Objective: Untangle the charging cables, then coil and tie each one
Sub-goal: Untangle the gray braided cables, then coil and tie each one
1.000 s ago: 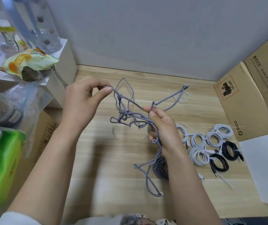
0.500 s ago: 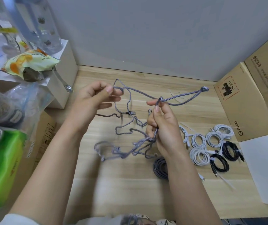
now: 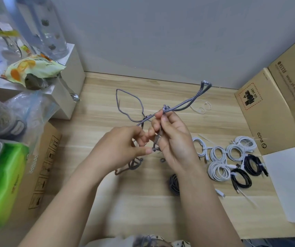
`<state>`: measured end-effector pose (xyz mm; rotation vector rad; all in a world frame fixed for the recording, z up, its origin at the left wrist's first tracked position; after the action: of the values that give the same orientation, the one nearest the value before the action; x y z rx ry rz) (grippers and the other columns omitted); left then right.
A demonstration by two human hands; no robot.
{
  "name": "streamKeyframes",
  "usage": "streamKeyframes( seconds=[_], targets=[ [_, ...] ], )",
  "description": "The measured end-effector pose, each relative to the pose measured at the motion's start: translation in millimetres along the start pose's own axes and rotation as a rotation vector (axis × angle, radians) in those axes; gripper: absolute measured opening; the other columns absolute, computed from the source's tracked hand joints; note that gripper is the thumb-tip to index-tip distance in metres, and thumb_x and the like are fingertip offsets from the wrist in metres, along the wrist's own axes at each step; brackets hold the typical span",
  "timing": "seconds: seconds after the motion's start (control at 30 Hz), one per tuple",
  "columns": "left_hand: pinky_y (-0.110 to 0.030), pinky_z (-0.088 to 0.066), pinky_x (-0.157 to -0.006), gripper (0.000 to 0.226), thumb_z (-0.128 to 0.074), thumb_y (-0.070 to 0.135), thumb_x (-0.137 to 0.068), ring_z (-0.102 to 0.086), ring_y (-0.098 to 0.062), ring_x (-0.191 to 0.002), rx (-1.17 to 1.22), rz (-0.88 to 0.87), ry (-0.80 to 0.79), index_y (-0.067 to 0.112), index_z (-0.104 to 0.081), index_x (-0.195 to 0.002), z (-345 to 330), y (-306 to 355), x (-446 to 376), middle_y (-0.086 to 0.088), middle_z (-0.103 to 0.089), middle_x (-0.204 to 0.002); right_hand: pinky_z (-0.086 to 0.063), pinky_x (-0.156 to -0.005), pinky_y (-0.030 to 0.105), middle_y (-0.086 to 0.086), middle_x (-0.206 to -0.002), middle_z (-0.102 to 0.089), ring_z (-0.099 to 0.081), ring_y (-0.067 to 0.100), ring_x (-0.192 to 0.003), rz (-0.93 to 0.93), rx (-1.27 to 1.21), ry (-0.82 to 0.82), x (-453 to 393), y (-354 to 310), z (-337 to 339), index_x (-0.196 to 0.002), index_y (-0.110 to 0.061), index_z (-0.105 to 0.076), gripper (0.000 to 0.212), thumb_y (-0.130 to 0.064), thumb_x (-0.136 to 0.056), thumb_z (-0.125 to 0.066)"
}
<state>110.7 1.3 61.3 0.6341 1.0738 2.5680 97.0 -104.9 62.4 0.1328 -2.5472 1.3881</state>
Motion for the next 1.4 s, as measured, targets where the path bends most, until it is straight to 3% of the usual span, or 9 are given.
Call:
streamKeyframes(
  seconds=[0.1, 0.27, 0.37, 0.47, 0.73, 0.9, 1.07, 1.2, 1.4],
  targets=[
    [-0.022, -0.036, -0.062, 0.016, -0.071, 0.031, -0.081, -0.05, 0.007, -0.059, -0.142, 0.0, -0.032, 0.037, -0.059, -0.074, -4.3, -8.9, -3.8, 0.021, -0.061, -0.069, -0.047, -0.063, 0.028, -0.002, -0.061, -0.051, -0.05, 0.013, -0.057, 0.035, 0.097, -0.02, 1.1, -4.9, 2.0, -0.091, -0.008, -0.056, 0.003, -0.01, -0.089, -0.054],
    [-0.03, -0.018, -0.097, 0.026, -0.068, 0.057, -0.073, -0.044, 0.001, -0.083, -0.38, -0.062, -0.221, 0.041, -0.064, -0.092, -23.8, -8.7, -2.1, 0.015, -0.054, -0.077, -0.053, -0.068, 0.026, 0.003, -0.066, -0.053, -0.055, 0.012, -0.059, 0.128, 0.209, 0.05, 2.9, -15.1, 7.3, -0.086, -0.013, -0.056, 0.009, -0.011, -0.083, -0.065],
    [-0.036, -0.014, -0.104, 0.009, -0.066, 0.047, -0.081, -0.039, -0.005, -0.089, -0.453, -0.097, -0.172, 0.039, -0.063, -0.079, -25.9, -8.1, -5.4, 0.013, -0.051, -0.077, -0.05, -0.074, 0.016, 0.019, -0.11, -0.056, -0.062, 0.009, -0.084, 0.345, 0.35, 0.276, 9.8, -39.0, 20.2, -0.073, -0.026, -0.06, 0.017, -0.016, -0.077, -0.073],
    [-0.032, -0.022, -0.097, 0.021, -0.057, 0.045, -0.089, -0.046, -0.007, -0.085, -0.347, -0.044, -0.155, 0.032, -0.063, -0.075, -24.0, -18.2, -7.9, 0.012, -0.054, -0.08, -0.043, -0.077, 0.003, -0.003, -0.146, -0.032, -0.051, -0.017, -0.107, 0.514, 0.339, 0.318, 19.5, -61.6, 25.9, -0.069, -0.02, -0.058, 0.024, -0.003, -0.082, -0.068],
    [-0.028, -0.032, -0.061, 0.031, -0.06, 0.045, -0.086, -0.043, -0.015, -0.064, -0.152, 0.2, -0.336, 0.02, -0.07, -0.071, -30.4, -53.2, -8.9, -0.001, -0.052, -0.072, -0.043, -0.101, 0.038, -0.003, -0.112, -0.047, -0.053, 0.017, -0.12, 0.644, 0.157, 0.193, 15.4, -60.7, 27.6, -0.126, -0.037, -0.045, 0.068, 0.009, -0.079, -0.06],
    [-0.028, -0.04, -0.065, 0.022, -0.065, 0.038, -0.076, -0.054, -0.018, -0.074, -0.167, 0.312, -0.278, 0.016, -0.064, -0.076, -25.6, -76.1, -12.0, 0.005, -0.061, -0.073, -0.053, -0.077, 0.028, 0.003, -0.099, -0.033, -0.053, 0.013, -0.072, 0.598, 0.251, 0.225, 20.1, -63.0, 27.1, -0.127, -0.035, -0.036, 0.092, 0.03, -0.066, -0.056],
    [-0.025, -0.046, -0.068, 0.014, -0.068, 0.036, -0.065, -0.064, -0.015, -0.077, -0.175, 0.32, -0.029, 0.024, -0.069, -0.074, -0.4, -78.2, -12.3, 0.007, -0.069, -0.075, -0.043, -0.068, 0.019, -0.002, -0.095, -0.037, -0.039, 0.02, -0.081, 0.524, 0.766, 0.33, 11.5, -54.2, 33.0, -0.117, -0.05, -0.041, 0.076, -0.005, -0.066, -0.073],
    [-0.037, -0.05, -0.075, 0.017, -0.073, 0.023, -0.072, -0.059, -0.015, -0.076, -0.062, 0.108, 0.051, 0.033, -0.068, -0.06, 9.0, -64.6, -13.6, 0.007, -0.065, -0.077, -0.039, -0.062, 0.022, -0.013, -0.077, -0.04, -0.043, 0.002, -0.067, 0.419, 1.039, 0.381, 4.7, -45.8, 46.7, -0.112, -0.033, -0.056, 0.04, -0.027, -0.078, -0.075],
    [-0.035, -0.045, -0.071, 0.035, -0.073, 0.013, -0.08, -0.057, -0.018, -0.076, 0.047, 0.045, 0.215, 0.043, -0.063, -0.066, 28.1, -73.0, -13.6, 0.0, -0.061, -0.077, -0.039, -0.066, 0.033, -0.009, -0.069, -0.051, -0.052, 0.017, -0.077, -0.101, 1.452, 0.187, -2.9, -5.9, 77.8, -0.088, -0.029, -0.067, 0.024, -0.051, -0.083, -0.061]
  ],
)
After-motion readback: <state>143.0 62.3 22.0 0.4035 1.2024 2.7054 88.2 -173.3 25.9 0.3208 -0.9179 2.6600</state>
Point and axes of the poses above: each hand's wrist, its own x-axis away from the middle knuckle, its own z-axis out of the back of the hand, y = z × x, the point moved 8 cm from there along -x, towards the middle knuckle
